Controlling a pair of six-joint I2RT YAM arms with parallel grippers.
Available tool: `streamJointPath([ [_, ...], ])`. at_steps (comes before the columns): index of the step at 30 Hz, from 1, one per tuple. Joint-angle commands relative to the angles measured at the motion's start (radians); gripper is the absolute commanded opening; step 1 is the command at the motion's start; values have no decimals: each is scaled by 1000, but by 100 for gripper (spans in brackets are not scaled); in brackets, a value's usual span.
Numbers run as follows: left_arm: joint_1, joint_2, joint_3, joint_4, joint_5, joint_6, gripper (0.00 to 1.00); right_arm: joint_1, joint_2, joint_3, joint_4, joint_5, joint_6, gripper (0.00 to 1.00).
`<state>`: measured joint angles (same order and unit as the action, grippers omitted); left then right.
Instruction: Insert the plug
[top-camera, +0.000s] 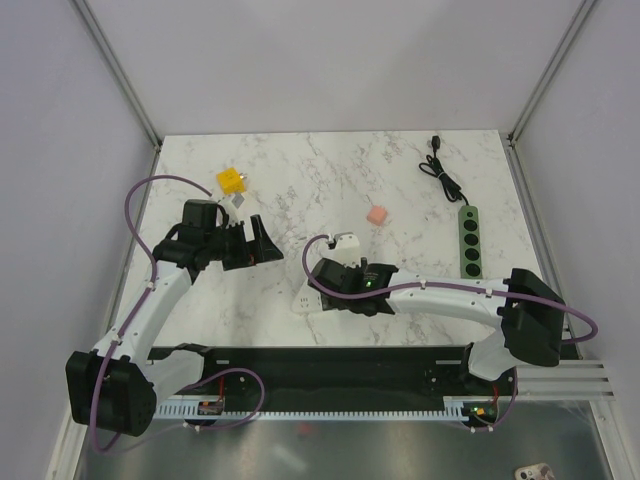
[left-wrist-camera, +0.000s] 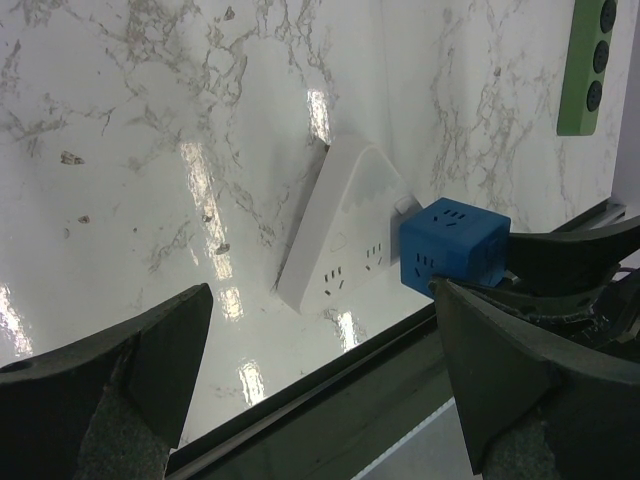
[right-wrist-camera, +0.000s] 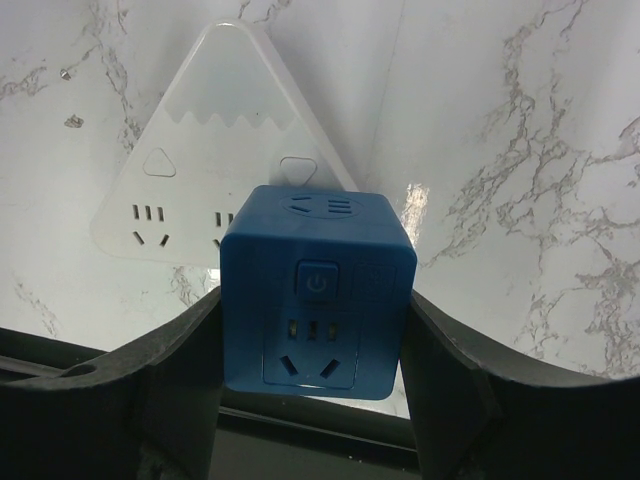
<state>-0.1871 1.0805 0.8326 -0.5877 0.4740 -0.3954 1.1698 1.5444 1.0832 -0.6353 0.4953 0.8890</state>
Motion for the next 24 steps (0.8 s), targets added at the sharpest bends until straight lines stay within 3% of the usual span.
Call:
streamJointPath([
  [1,2,-17,-3,32,3,40,100,5,-12,-20,63,8,7,0],
  [16,2,-39,2,31,-63,12,100,5,138,-8,6,2,15,0],
  [24,2,-79,3,20,-153,-10,100,19,165,-103,84,6,76,0],
])
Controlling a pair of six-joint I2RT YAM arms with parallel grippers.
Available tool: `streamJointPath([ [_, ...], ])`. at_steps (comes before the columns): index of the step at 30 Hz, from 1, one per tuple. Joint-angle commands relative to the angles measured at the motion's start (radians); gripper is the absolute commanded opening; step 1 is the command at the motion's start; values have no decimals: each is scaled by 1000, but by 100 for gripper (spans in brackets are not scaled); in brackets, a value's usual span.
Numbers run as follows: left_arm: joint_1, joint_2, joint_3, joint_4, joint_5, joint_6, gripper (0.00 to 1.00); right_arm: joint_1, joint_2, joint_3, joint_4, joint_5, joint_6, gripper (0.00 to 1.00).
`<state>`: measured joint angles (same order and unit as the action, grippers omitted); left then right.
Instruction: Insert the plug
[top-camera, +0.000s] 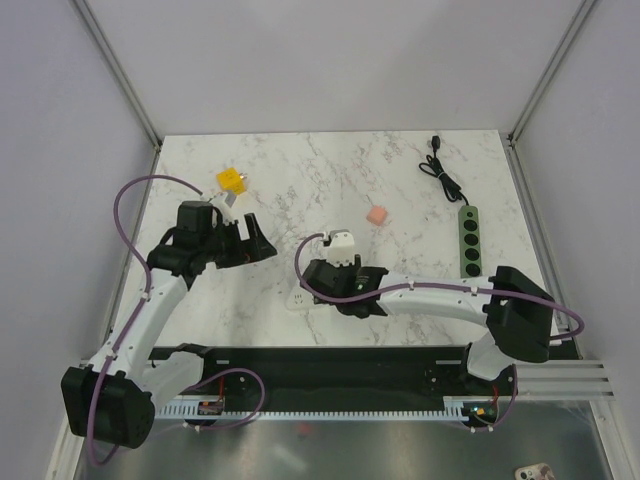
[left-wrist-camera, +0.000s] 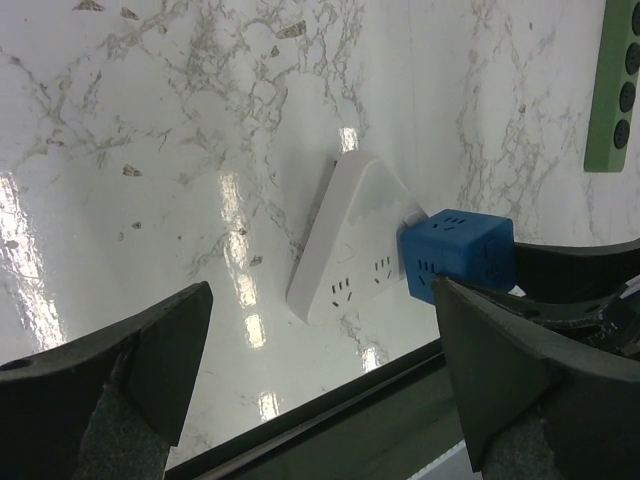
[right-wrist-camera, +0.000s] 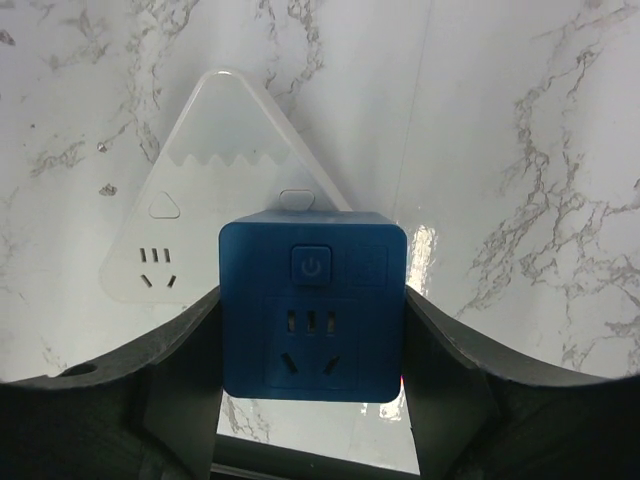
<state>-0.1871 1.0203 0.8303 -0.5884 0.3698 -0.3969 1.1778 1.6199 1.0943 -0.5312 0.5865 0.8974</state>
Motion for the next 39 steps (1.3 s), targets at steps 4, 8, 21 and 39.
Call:
streamJointPath([
  [4,2,-17,6,19,-57,-13,100,45,83,-195,46,-60,98,0],
  [8,3,-14,9,19,-61,-14,99,56,158,-186,46,-63,95,0],
  [21,5,-16,16,7,-100,-19,99,108,252,-188,36,12,144,0],
  [39,9,14,130,-135,-350,-144,100,42,147,96,-282,292,232,58],
])
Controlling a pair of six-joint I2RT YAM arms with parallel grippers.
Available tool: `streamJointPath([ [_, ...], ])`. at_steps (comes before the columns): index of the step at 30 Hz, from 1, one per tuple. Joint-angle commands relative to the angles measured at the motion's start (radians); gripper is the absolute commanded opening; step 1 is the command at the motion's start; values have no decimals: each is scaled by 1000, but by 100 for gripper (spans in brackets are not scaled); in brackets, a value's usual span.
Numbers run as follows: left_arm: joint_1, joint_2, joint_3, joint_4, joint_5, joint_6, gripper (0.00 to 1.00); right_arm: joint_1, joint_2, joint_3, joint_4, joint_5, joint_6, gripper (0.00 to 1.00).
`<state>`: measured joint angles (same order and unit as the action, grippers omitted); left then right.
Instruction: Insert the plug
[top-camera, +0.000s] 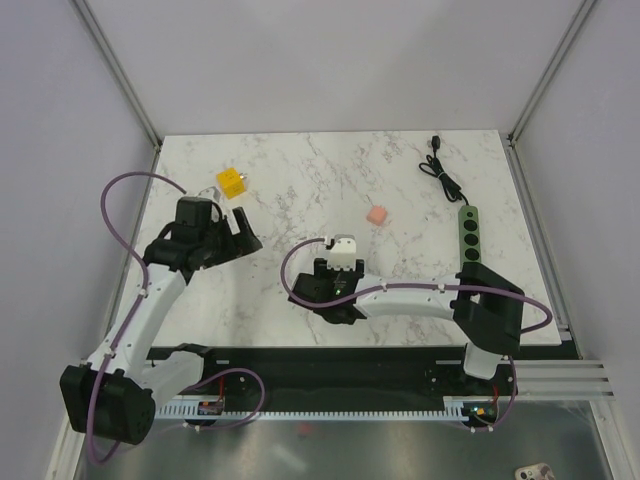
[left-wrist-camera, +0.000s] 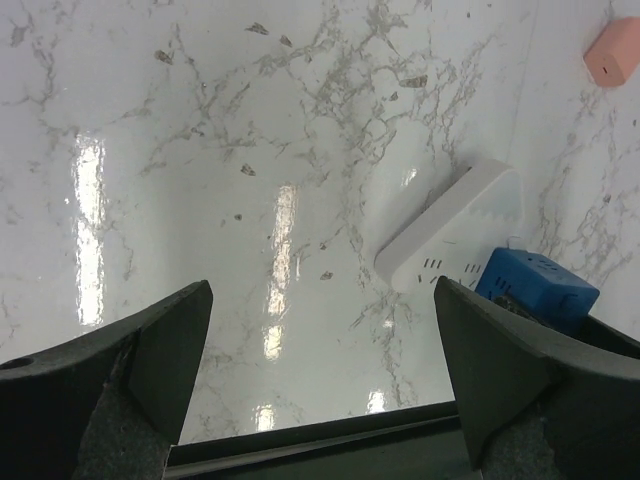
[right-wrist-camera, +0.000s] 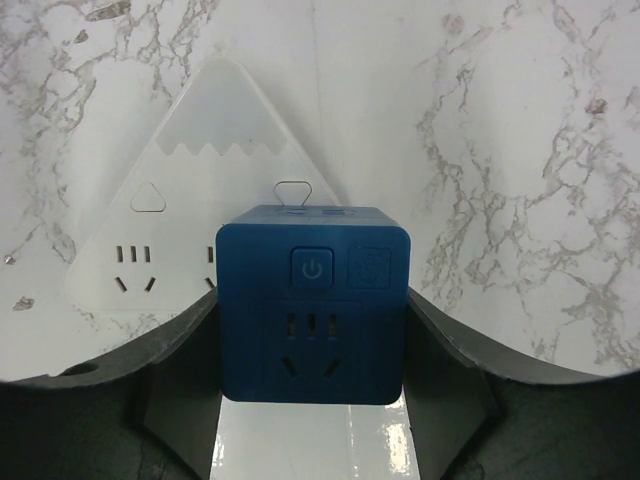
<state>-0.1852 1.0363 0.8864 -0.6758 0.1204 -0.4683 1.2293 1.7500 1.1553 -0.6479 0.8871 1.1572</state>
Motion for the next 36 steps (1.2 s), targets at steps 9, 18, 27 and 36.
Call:
streamJointPath([
  [9,21,-94,118,-113,-230,-266,93,-11,-164,66,-102,-54,-209,95],
  [18,157,-62,204,-258,-392,-357,94,-31,-352,21,-62,-178,-378,98],
  [27,495,25,66,-278,-277,-440,88,-30,-544,-107,86,-277,-456,98],
  [36,638,201,-58,-145,-267,-506,97,-30,-598,-184,148,-321,-476,98],
])
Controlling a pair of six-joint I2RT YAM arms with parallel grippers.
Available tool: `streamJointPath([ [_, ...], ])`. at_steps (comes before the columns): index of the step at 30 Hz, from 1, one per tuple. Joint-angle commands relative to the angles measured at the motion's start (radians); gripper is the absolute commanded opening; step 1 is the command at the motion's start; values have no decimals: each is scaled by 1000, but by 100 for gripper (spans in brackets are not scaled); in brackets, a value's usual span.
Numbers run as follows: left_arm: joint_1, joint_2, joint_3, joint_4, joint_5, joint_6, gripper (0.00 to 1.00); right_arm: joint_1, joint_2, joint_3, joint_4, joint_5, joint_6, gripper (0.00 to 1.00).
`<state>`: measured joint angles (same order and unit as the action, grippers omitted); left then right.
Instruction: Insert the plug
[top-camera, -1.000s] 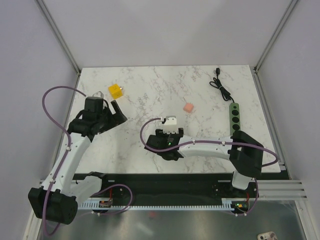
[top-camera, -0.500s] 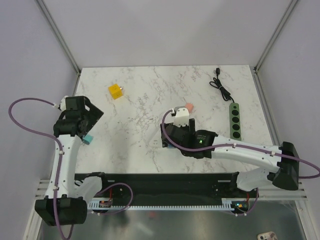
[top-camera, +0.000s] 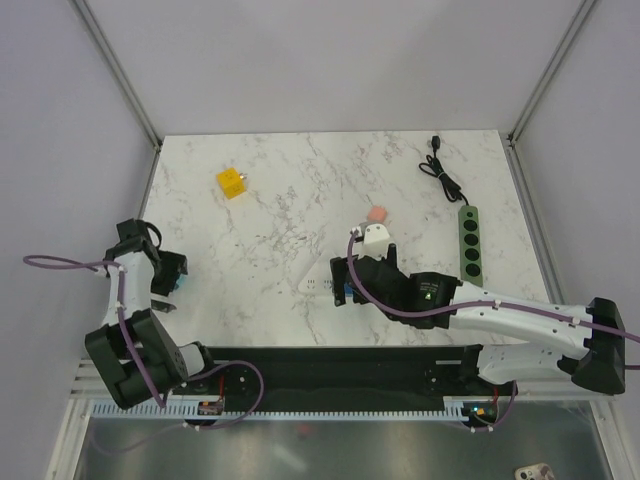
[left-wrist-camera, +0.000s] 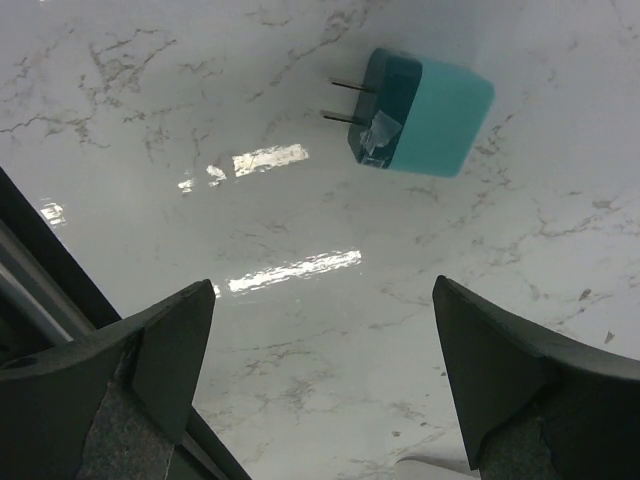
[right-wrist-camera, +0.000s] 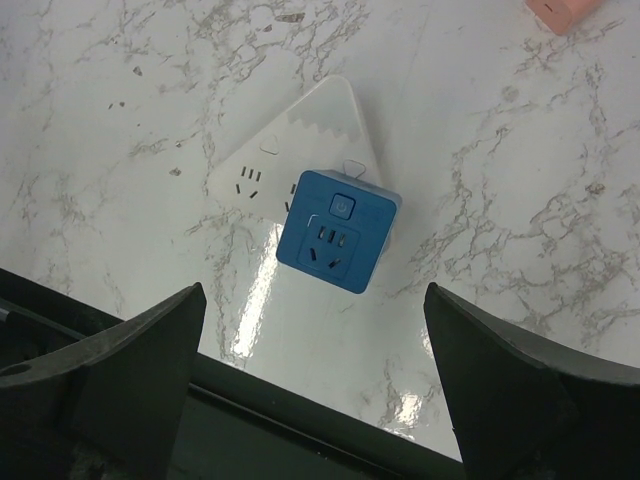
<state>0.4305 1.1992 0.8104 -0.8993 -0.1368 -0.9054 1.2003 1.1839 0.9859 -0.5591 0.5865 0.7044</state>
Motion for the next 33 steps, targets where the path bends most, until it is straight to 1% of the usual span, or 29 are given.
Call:
streamJointPath([
  [1,25,55,25,88,-18,-72,98,-2,-32,-18,71,-31,-28,98],
  [6,34,152,81,144,-37,-60,100,-1,-23,-7,88,-34,-63,98],
  [10,34,215,121,152,-63,-52,100,-1,-15,-6,108,-34,-85,98],
  [16,33,278,89,191,-55,-47,98,-2,-24,-30,143,-56,-79,98],
  [19,34,295,81,215,-64,-27,94,-4,-30,-41,143,-62,-74,98],
  [23,33,304,85,249,-47,35,87,-2,-46,-52,145,-56,-71,98],
  [24,33,306,84,264,-32,60,80,-2,-49,-52,145,-56,-72,98],
  [26,33,316,79,293,8,126,72,-4,-56,-52,145,-54,-72,98],
  [28,31,323,70,299,43,158,69,-2,-64,-49,143,-57,-71,98],
  [29,33,335,67,309,61,166,64,-4,-66,-47,145,-59,-68,98],
  [31,33,349,67,313,123,193,59,-4,-70,-46,143,-60,-66,98],
  [32,33,355,67,315,132,203,54,-4,-73,-46,143,-62,-65,98],
  [33,33,367,67,316,163,209,54,-4,-76,-47,145,-63,-62,98],
])
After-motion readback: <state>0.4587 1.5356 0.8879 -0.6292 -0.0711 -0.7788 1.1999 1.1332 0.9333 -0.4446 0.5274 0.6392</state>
